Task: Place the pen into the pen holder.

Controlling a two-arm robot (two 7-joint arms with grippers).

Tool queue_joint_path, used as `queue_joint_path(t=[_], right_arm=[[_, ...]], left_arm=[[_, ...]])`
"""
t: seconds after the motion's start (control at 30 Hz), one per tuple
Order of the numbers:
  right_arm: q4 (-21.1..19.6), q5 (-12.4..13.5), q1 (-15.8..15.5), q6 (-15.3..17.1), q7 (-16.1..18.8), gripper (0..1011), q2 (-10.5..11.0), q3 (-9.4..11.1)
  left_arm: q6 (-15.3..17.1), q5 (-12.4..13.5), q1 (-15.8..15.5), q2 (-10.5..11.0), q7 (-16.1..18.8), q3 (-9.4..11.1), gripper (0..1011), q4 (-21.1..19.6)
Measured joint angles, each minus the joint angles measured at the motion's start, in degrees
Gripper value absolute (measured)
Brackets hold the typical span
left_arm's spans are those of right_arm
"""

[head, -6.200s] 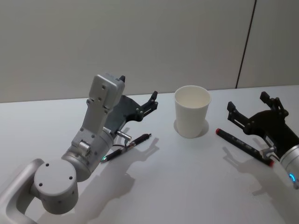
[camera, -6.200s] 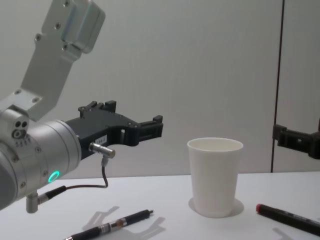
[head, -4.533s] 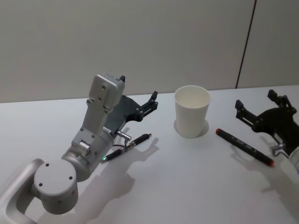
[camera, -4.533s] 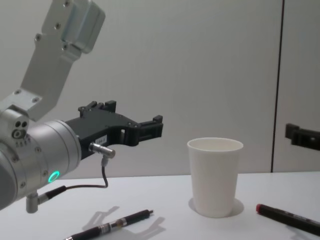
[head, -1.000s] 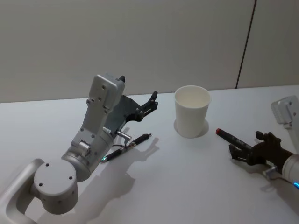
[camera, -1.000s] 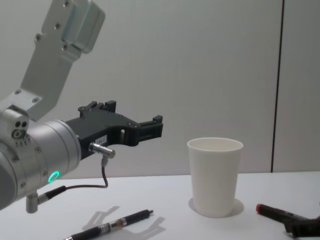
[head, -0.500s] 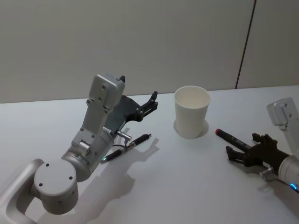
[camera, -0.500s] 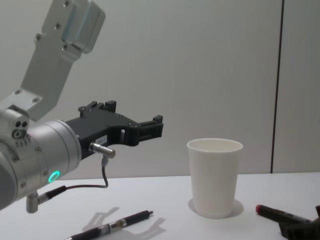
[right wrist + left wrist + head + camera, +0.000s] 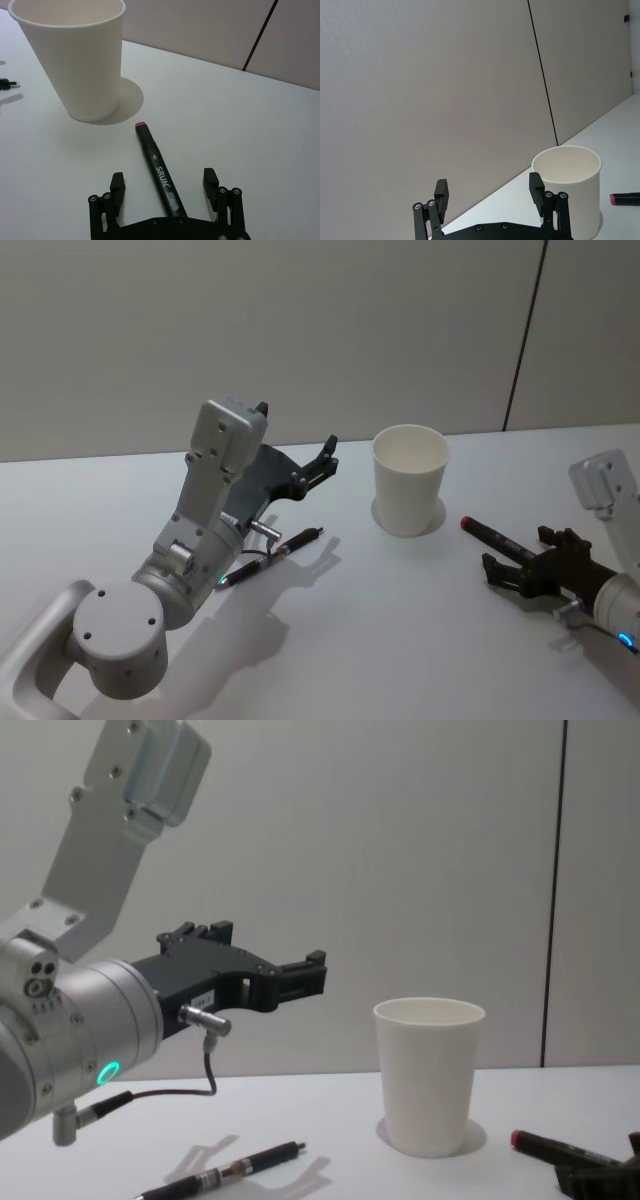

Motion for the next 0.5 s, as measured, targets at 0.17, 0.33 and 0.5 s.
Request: queue_joint_path(t=[0.17,0.33,0.5], right_arm=[[0.02,0.00,0.00,-0.03,0.00,1002,-0.03,-0.01],[0.07,0.10,-0.03,-0.22,-0.06,1001,-0.05,0.01],[0.07,0.22,-0.05,-0.35,-0.13,1002,-0.05,0.02]], left_arm=[[0.00,0.00,0.00,0.00,0.00,0.00,1001,0.00],[0.00,0.00,0.00,0.00,0.00,0.00,1001,0.00],[0.00,0.00,0.00,0.00,0.00,0.00,1001,0.00]])
